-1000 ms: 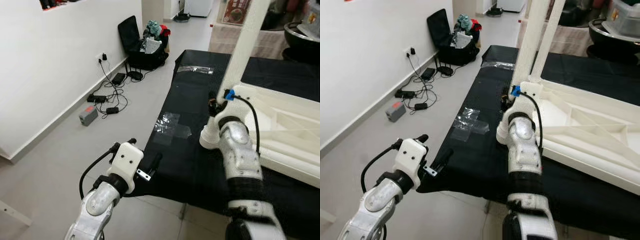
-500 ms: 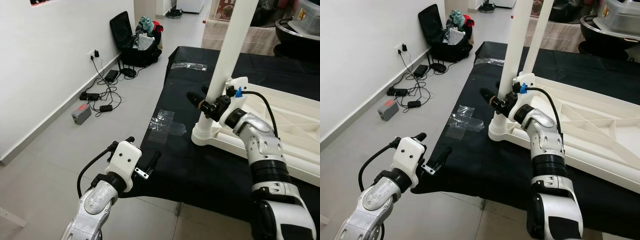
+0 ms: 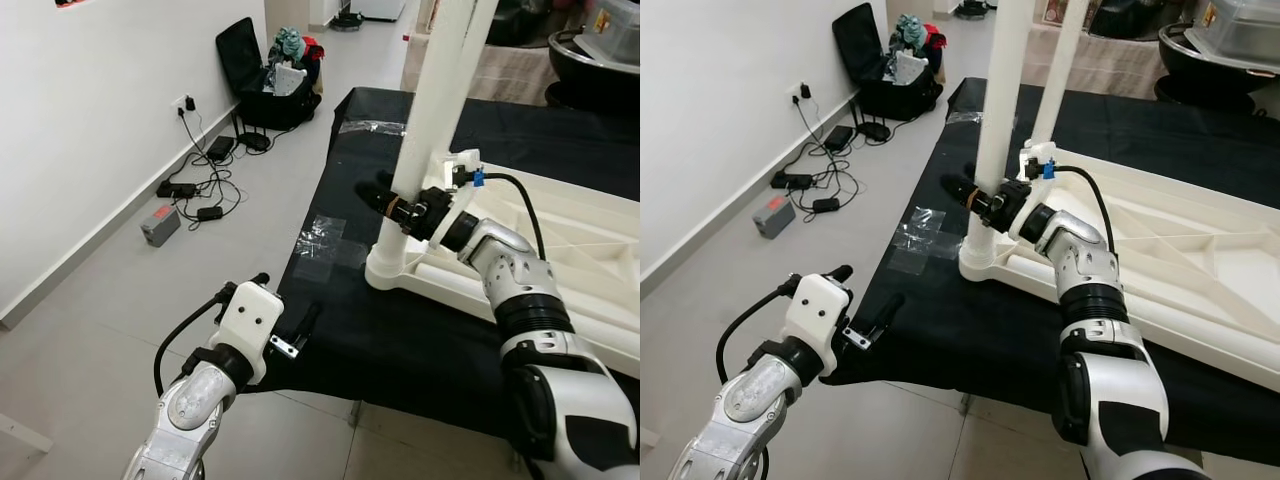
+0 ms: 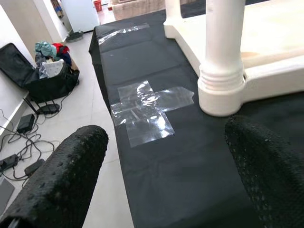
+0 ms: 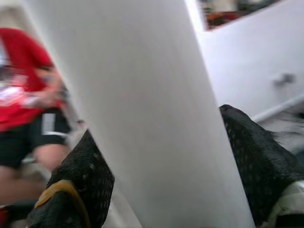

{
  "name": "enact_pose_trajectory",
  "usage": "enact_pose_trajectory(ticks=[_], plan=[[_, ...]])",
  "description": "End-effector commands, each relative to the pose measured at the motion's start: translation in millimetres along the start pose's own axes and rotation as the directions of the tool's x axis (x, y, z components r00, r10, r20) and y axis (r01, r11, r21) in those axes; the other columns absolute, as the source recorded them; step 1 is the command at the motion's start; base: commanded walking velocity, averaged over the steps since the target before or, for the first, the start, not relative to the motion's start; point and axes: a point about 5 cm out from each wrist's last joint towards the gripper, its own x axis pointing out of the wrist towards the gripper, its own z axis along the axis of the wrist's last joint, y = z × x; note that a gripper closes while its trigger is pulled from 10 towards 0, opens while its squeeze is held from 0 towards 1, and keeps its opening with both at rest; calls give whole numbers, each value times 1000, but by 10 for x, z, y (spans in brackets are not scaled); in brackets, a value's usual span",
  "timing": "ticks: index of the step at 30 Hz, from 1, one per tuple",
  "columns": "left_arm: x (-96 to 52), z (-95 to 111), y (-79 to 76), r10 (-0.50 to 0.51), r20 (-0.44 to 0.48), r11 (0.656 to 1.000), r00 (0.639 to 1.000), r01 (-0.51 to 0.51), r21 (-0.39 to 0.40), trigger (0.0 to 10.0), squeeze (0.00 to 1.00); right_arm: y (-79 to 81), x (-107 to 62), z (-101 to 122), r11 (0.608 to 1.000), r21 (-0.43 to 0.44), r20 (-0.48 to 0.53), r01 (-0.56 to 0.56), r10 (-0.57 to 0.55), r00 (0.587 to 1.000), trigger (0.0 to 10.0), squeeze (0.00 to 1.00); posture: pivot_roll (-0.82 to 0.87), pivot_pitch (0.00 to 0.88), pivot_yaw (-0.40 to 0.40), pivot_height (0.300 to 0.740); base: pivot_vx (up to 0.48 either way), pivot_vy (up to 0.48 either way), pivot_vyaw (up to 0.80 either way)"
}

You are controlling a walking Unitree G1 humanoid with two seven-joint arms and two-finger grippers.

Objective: Building children table

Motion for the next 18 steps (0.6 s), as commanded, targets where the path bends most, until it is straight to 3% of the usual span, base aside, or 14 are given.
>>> enact_pose_trajectory(ticks=[1,6,7,16,17,18], plan=[[-9,-10,-18,-12,-13,1000,1000,13,6,10000,0,69,105,84,996,-26,6,-90,91,996,10000,0,131,104,-52,740,0,0,0],[-8,-16,-22,-13,-15,1000,1000,14,5,10000,0,51,123,57,996,-53,-26,-74,73,997,10000,0,131,104,-52,740,0,0,0],[-7,-19,-26,-14,-15,1000,1000,14,5,10000,0,31,133,16,997,-73,-43,-38,35,998,0,0,128,107,-52,740,0,0,0],[-2,-24,-24,-9,-18,1000,1000,9,3,10000,0,-70,107,-65,973,-147,-23,179,-184,983,0,0,122,112,-50,740,0,0,0],[0,-24,-24,-9,-19,1000,1000,9,4,10000,0,-127,85,-81,943,-173,-32,285,-295,955,0,0,125,112,-53,740,0,0,0],[1,-22,-21,-9,-18,1000,1000,9,4,10000,0,-205,48,-82,880,-197,-17,432,-444,896,0,0,123,114,-53,740,0,0,0]])
